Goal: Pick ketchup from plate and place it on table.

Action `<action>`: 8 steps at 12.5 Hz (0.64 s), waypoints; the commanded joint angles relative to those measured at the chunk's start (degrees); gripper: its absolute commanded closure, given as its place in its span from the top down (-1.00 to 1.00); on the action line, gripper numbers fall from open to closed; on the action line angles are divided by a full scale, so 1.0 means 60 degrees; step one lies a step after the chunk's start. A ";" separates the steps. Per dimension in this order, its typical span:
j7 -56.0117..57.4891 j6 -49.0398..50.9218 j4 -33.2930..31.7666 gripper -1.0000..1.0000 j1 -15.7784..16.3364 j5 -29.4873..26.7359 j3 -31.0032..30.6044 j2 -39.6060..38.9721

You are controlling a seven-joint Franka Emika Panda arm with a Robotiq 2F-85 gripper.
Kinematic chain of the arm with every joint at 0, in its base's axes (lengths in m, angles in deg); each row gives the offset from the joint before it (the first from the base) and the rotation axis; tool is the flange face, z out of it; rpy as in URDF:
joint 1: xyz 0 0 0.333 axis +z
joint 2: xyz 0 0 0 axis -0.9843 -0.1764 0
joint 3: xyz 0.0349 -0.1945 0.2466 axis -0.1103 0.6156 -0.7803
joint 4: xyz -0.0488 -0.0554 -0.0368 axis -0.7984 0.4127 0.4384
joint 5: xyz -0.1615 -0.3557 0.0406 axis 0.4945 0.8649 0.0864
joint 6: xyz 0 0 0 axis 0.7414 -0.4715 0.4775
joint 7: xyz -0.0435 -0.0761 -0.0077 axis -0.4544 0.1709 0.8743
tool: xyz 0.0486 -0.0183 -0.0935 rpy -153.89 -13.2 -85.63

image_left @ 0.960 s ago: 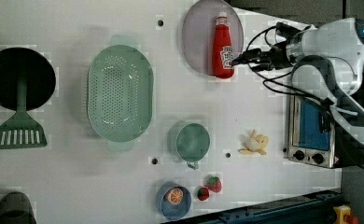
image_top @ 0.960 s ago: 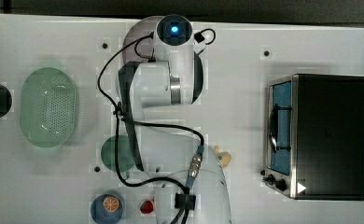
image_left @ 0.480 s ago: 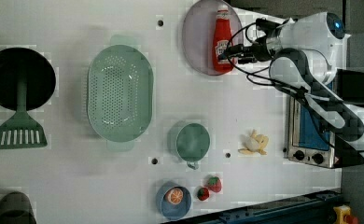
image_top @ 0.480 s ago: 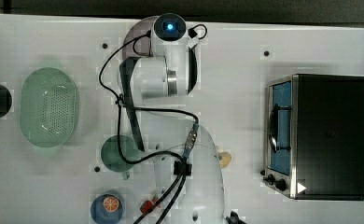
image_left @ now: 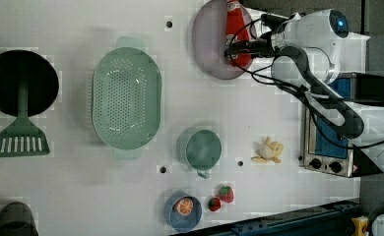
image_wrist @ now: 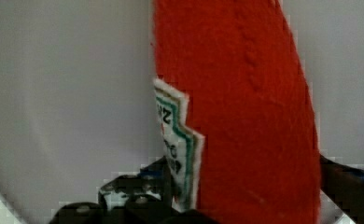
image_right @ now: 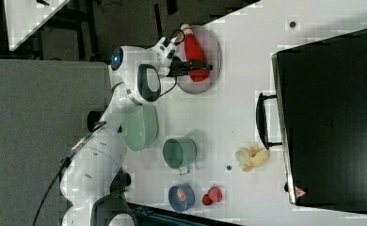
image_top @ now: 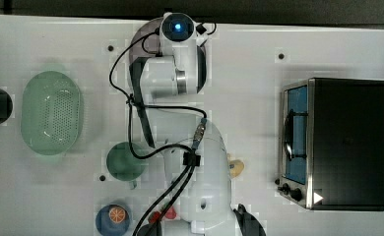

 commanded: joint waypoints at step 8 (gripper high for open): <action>0.0320 -0.0093 0.0510 0.15 0.0016 0.0089 -0.0076 0.0291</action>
